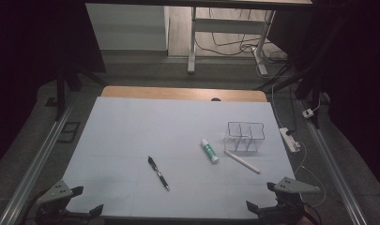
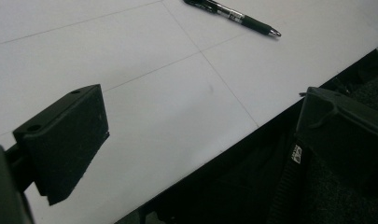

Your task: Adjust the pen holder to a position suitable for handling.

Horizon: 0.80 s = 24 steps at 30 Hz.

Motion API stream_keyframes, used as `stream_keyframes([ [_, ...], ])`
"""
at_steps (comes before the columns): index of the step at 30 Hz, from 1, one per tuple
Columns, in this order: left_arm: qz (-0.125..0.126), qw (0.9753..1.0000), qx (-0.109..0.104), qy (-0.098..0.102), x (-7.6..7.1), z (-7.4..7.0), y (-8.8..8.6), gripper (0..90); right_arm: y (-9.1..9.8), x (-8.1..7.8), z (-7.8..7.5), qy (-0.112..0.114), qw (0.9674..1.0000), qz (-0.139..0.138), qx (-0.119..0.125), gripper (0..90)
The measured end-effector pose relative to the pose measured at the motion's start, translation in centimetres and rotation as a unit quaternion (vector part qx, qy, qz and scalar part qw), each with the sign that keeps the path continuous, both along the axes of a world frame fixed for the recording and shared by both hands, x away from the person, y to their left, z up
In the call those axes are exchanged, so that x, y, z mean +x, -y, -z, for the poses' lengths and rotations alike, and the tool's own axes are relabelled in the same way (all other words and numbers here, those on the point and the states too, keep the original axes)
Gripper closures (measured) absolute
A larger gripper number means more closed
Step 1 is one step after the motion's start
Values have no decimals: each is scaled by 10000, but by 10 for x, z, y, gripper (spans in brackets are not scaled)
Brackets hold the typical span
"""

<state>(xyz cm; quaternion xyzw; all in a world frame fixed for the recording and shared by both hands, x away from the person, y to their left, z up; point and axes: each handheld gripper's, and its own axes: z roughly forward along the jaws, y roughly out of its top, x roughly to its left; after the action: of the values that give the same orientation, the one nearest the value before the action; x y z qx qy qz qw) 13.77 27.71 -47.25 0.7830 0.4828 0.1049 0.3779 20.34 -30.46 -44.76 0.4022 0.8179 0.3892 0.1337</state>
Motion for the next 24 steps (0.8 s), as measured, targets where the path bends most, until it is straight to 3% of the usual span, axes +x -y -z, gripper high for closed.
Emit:
stream_keyframes([
  [11, -8, 10000, 19, -14, 0, 0, 0, 23, -3, 8, -4, 22, 9996, -264, -38, 0],
  [24, -28, 10000, 94, -18, 1, 0, 3, 18, -4, 28, -10, 6, 9989, -438, 139, 0],
])
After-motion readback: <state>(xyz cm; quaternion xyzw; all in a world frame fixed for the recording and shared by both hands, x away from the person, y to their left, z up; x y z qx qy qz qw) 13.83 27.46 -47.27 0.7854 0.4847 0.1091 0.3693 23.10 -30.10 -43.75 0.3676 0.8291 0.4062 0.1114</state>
